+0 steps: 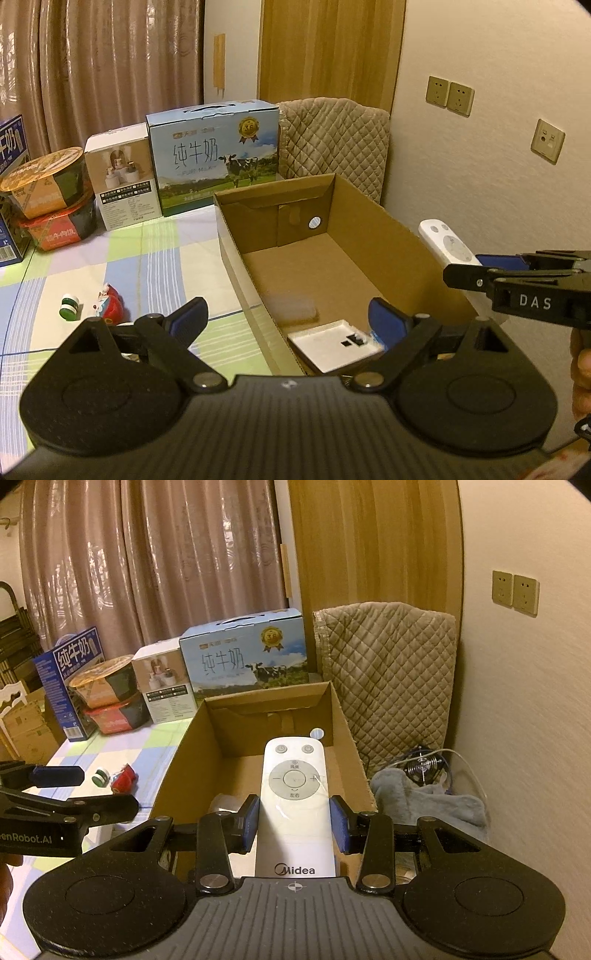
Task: Organize rigid objects
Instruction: 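Lower the tray into the cardboard box and open the left gripper, then lower the white remote into the cardboard box and open the right gripper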
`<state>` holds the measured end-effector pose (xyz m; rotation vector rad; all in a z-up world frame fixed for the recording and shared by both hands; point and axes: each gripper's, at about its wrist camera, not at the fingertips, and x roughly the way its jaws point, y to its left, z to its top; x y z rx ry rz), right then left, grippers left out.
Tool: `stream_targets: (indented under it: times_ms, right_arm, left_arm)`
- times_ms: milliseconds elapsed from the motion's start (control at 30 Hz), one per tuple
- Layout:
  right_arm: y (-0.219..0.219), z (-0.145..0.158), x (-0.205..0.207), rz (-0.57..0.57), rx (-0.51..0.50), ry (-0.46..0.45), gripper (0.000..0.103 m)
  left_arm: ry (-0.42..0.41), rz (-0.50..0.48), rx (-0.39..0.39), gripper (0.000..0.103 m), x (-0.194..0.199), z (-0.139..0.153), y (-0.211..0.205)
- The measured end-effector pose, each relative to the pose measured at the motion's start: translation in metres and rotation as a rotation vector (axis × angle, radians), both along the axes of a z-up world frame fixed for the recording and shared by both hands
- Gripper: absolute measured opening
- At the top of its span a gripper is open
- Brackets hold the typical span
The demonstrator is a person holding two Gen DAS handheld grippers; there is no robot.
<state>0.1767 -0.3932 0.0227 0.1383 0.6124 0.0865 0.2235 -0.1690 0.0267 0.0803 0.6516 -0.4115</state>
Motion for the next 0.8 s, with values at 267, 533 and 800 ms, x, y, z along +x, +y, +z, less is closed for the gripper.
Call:
stream_targets:
  times_ms: [267,533,800]
  right_arm:
    - [0.001,-0.002,0.006,-0.003,0.029,0.004,0.038]
    - [-0.01,0.001,0.003,-0.044,0.093,-0.04,0.076]
    - [-0.006,0.005,-0.004,-0.039,0.097,-0.042,0.076]
  left_arm:
    - [0.003,0.011,-0.005,0.091,0.0,-0.003,0.006]
    - [0.011,0.028,0.0,0.091,-0.001,-0.008,0.015]
    - [0.023,0.046,0.005,0.091,-0.008,-0.012,0.03]
